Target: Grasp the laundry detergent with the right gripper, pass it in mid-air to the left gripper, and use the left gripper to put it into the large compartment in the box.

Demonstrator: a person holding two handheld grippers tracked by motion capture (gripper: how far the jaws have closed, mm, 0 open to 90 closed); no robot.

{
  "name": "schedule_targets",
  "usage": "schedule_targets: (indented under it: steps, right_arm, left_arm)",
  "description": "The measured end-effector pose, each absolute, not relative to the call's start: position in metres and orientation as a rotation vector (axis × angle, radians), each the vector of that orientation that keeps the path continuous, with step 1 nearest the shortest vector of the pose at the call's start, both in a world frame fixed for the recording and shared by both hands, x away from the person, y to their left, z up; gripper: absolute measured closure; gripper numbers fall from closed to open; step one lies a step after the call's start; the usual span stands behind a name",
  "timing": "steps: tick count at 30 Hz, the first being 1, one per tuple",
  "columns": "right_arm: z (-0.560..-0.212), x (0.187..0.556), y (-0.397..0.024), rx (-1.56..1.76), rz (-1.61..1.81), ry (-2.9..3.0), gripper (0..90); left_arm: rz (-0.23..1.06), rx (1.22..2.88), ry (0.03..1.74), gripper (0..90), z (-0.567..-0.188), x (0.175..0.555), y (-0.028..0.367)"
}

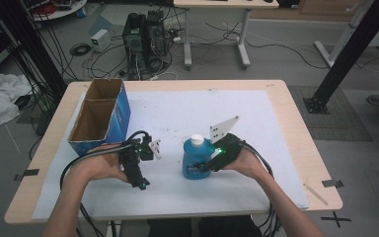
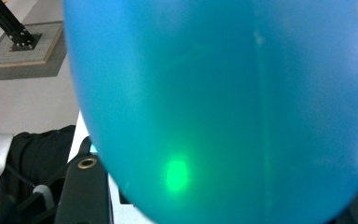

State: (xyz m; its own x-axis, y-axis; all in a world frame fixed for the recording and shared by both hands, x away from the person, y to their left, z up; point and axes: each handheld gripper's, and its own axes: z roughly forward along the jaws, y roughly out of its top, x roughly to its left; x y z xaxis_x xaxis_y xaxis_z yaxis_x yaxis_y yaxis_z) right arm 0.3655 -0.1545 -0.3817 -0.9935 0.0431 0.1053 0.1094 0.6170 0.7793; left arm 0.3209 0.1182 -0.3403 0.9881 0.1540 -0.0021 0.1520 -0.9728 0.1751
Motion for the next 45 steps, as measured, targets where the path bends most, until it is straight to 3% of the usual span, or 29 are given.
schedule_targets:
  steps: [31,41,45]
  right_arm:
    - [-0.383,0.369,-0.157,-0.095,-1.367,-2.74,44.8]
    - [-0.372,0.371,-0.163,-0.053,-1.423,-2.744,44.9]
    - [-0.354,0.371,-0.165,-0.028,-1.428,-2.761,44.9]
  left_arm:
    - [0.026,2.946,0.227,14.1,-0.338,0.321,0.117]
    - [0.039,2.892,0.224,14.1,-0.311,0.329,0.11]
    - [0.055,2.892,0.15,14.1,-0.29,0.339,0.103]
